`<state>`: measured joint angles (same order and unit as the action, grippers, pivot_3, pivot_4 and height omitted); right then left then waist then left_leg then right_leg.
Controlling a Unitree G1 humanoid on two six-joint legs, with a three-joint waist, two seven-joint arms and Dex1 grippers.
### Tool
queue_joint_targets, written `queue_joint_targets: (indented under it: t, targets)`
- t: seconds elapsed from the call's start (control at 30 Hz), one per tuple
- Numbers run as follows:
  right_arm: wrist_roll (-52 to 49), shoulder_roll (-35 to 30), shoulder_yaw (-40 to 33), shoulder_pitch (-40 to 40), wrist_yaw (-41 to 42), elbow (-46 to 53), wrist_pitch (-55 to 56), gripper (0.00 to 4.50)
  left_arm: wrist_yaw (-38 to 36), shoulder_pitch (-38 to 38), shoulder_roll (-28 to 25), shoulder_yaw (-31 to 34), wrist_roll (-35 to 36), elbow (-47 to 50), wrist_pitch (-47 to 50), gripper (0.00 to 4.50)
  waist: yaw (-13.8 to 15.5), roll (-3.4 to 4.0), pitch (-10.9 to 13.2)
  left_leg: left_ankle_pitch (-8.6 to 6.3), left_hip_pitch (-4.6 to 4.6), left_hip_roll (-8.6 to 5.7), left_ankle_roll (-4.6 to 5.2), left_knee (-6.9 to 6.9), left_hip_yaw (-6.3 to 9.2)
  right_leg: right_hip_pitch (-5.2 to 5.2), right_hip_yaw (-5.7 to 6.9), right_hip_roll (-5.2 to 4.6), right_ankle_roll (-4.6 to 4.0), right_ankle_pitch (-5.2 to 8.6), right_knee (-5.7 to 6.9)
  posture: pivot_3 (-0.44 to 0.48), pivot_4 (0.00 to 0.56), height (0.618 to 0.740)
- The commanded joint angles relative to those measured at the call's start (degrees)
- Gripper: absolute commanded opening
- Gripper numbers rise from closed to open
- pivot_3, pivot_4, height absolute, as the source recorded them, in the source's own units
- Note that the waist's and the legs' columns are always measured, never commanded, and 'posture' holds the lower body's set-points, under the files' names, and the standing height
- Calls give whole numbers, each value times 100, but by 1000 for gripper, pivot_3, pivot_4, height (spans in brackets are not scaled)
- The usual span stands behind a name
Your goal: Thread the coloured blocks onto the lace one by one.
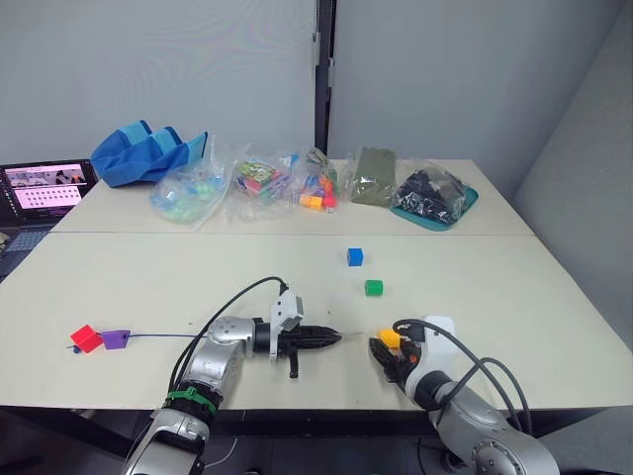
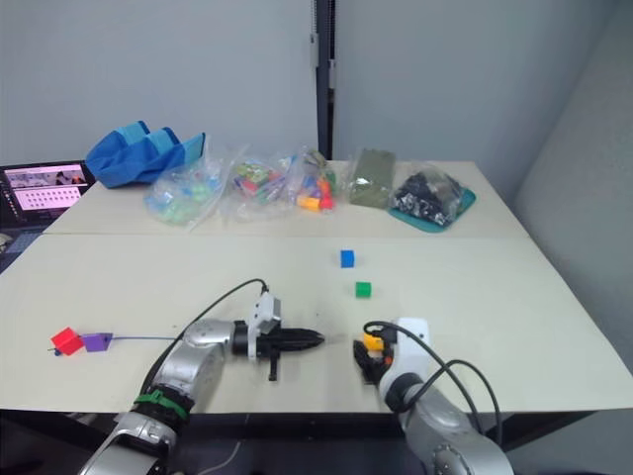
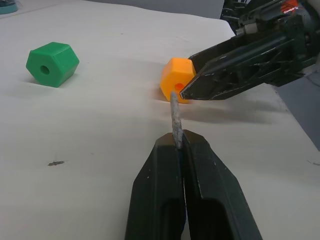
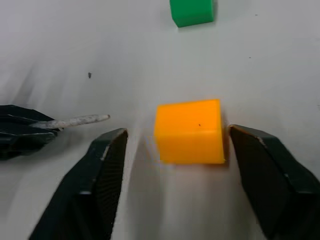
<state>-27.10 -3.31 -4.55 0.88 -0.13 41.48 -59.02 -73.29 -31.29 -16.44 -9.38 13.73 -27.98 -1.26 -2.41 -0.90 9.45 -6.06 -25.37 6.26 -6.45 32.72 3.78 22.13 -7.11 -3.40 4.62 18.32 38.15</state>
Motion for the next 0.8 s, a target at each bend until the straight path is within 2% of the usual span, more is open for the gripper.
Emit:
queue_joint_targets:
  t: [0.03, 0.17, 0.23, 0.3, 0.33, 0.4, 0.47, 0.5, 0.57, 0.67, 0.8]
  targets:
    - [-456, -162, -454, -194, 15, 667, -554, 4465, -62, 60, -82, 41, 55, 56, -5, 0, 1, 0, 0, 0, 0, 0, 0, 0, 0, 0, 0, 0, 0, 0, 0, 0, 150, 740]
    - [-1255, -614, -1294, -539, 276, 1136, -1380, 4465, -93, 113, -143, 106, 89, 27, -45, 0, -12, -1, -1, 0, 0, 0, 0, -1, 1, -1, 1, 0, 0, 0, -1, 0, 150, 740]
    - [-1715, -1423, -1817, -1022, 818, 864, -1680, 4465, -23, 127, -152, 170, 128, 90, -24, 0, -28, -1, -1, 0, 2, 1, 1, -2, 1, -1, 1, 0, -1, 0, 0, 0, 150, 740]
    - [-1961, -2325, -1880, -1411, 1462, 463, -1760, 4465, 43, 137, -158, 211, 154, 168, 10, 0, -18, -2, 0, -1, 0, 0, 1, 2, -1, -1, -4, -1, -1, -1, -1, 0, 150, 740]
    - [-2040, -2567, -1800, -1534, 1606, 360, -1787, 4465, 31, 150, -193, 235, 180, 193, 18, 0, -12, -2, 0, -1, 1, 0, 3, 1, 1, -2, 2, -1, -2, -1, -2, 0, 150, 740]
    - [-1544, -4019, -988, -1710, 2809, -156, -1068, 4465, 117, 194, -218, 242, 191, 380, 104, 0, -15, 1, 1, -5, 3, 1, 9, 0, 2, -1, 1, 1, -5, 2, -3, 0, 150, 740]
    - [-994, -5059, -301, -1756, 3717, -569, -232, 4465, 204, 225, -220, 242, 189, 502, 166, 0, -10, 1, 1, -9, 0, -1, 15, 0, -3, 0, -4, -2, -2, 4, -12, 0, 150, 740]
    - [-838, -5282, -27, -1842, 3918, -685, 22, 4465, 180, 229, -267, 277, 215, 503, 177, 0, -4, 0, 2, -11, -2, -1, 18, 0, -3, 0, -3, -2, -1, 5, -16, 0, 150, 740]
    - [-133, -5870, 836, -2363, 5033, -1458, 1108, 4465, 175, 330, -278, 164, 196, 777, 261, 0, -23, 1, 3, -12, -3, -1, 19, 2, -3, 0, -2, -2, 1, 6, -18, 0, 150, 740]
    - [679, -5963, 1946, -3368, 6257, -2453, 2158, 4465, 292, 465, -293, 59, 174, 1218, 431, 0, -50, 1, 5, -12, -1, -1, 19, 7, -9, 2, -7, -3, 4, 6, -16, 0, 150, 740]
    - [1197, -5498, 2648, -4032, 6841, -3092, 2533, 4465, 418, 681, -393, 2, 158, 1668, 585, 0, -11, -1, 6, -11, -3, -1, 17, 3, -8, 3, -4, -2, 3, 6, -16, 0, 150, 740]
